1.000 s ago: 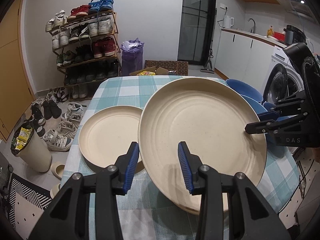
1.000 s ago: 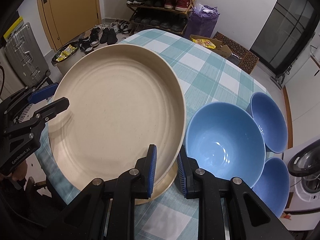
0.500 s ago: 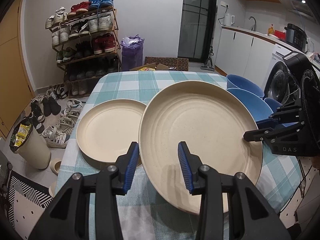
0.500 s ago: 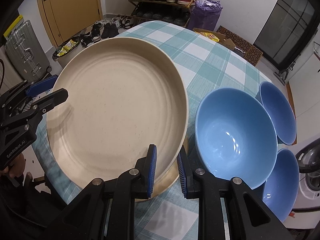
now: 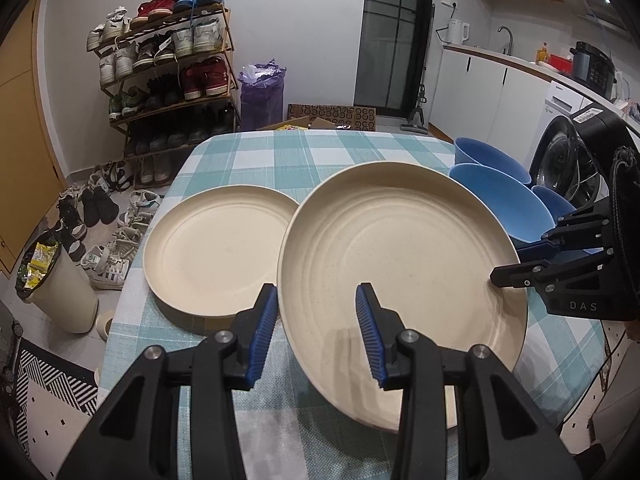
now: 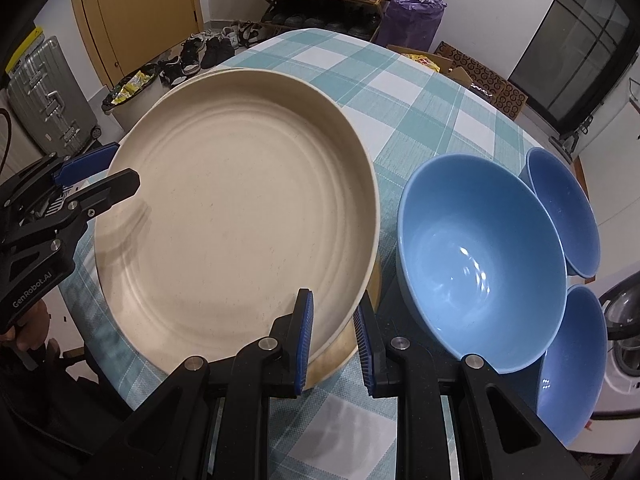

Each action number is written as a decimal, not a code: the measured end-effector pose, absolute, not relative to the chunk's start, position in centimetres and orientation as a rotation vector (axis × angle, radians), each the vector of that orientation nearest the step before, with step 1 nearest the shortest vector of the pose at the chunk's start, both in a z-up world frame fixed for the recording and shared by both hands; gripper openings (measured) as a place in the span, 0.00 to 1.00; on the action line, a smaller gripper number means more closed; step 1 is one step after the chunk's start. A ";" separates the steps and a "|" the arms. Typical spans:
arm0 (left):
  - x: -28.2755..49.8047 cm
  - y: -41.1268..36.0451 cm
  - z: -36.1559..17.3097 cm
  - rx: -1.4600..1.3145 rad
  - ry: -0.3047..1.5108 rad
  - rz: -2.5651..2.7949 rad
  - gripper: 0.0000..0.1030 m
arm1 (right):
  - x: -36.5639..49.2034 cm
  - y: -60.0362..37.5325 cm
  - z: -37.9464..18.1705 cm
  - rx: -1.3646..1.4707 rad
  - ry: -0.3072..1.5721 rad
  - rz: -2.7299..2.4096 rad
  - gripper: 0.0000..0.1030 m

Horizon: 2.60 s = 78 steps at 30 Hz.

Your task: Organize plates and bowls

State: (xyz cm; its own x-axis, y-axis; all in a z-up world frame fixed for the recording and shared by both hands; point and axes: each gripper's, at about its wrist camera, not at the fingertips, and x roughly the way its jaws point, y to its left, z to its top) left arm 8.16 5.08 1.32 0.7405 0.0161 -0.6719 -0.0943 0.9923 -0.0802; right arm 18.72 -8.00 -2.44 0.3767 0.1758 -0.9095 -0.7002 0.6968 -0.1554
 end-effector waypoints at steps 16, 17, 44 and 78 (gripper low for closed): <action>8.8 5.1 -0.2 -0.118 0.769 0.058 0.38 | 18.2 -8.2 -4.3 -0.587 1.057 0.589 0.20; 8.9 5.1 -0.3 -0.118 0.773 0.057 0.38 | 18.2 -8.3 -4.4 -0.588 1.057 0.587 0.20; 10.6 3.4 -2.2 -0.093 0.815 0.041 0.38 | 18.1 -9.5 -6.1 -0.583 1.096 0.541 0.23; 11.6 2.1 -4.0 -0.035 0.851 0.052 0.49 | 18.1 -9.1 -7.6 -0.623 1.103 0.553 0.42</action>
State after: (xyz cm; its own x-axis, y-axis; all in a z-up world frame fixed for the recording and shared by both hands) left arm 11.60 2.05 -4.05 0.6584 0.0323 -0.7520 -0.0600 0.9982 -0.0096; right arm 18.08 -9.12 -7.59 0.3528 0.1010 -0.9302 -0.6851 0.7050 -0.1833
